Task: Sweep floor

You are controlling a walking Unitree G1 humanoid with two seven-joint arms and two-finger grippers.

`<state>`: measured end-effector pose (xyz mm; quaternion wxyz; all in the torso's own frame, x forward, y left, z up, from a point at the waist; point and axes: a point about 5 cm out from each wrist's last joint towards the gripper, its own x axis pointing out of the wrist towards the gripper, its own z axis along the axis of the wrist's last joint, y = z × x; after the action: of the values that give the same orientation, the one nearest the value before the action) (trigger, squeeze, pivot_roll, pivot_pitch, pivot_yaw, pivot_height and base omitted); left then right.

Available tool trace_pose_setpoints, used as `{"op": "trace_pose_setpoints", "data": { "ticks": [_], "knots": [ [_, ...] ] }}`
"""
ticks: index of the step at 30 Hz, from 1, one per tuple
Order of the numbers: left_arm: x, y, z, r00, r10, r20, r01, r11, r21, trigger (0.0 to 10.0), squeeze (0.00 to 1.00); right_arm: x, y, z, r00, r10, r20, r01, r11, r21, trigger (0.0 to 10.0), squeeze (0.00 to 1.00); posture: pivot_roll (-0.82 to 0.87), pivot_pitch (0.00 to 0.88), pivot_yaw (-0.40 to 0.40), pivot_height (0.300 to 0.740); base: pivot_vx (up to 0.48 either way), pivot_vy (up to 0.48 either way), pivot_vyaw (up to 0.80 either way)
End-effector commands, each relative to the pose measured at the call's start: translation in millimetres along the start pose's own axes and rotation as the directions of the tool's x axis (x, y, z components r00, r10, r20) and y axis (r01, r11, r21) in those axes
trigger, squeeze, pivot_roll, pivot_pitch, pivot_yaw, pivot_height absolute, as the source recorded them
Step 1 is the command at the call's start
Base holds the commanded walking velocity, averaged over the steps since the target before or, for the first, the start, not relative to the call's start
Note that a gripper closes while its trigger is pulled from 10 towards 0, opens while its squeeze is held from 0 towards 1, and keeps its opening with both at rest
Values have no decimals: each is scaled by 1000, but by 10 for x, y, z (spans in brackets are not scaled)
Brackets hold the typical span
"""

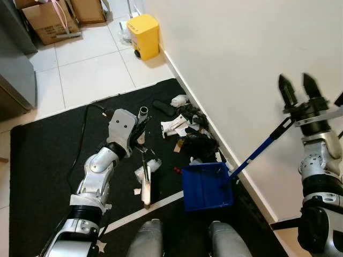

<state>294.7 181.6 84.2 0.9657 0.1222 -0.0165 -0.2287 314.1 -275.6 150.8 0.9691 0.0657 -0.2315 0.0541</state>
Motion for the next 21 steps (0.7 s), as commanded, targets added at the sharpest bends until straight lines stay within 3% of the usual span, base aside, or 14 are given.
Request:
{"op": "trace_pose_setpoints", "data": {
  "ticks": [1,5,9,21],
  "knots": [
    [11,-16,39,1000,5,25,-5,1000,-6,10000,0,-69,-49,-13,999,-34,-23,33,997,-74,10000,0,28,61,19,740,0,0,0],
    [36,-36,51,1000,-1,30,1,1000,-9,10000,0,-252,-62,-237,974,-75,-215,23,972,-234,10000,0,29,61,19,740,0,0,0],
    [38,-39,54,1000,-2,31,2,1000,-11,10000,0,-296,-59,-300,958,-88,-272,7,959,-282,10000,0,31,62,18,740,0,0,0],
    [50,-64,68,999,-7,40,8,1000,-28,10000,0,-311,-6,-457,923,-152,-353,37,950,-310,10000,0,31,64,17,740,0,0,0]
  ]
}}
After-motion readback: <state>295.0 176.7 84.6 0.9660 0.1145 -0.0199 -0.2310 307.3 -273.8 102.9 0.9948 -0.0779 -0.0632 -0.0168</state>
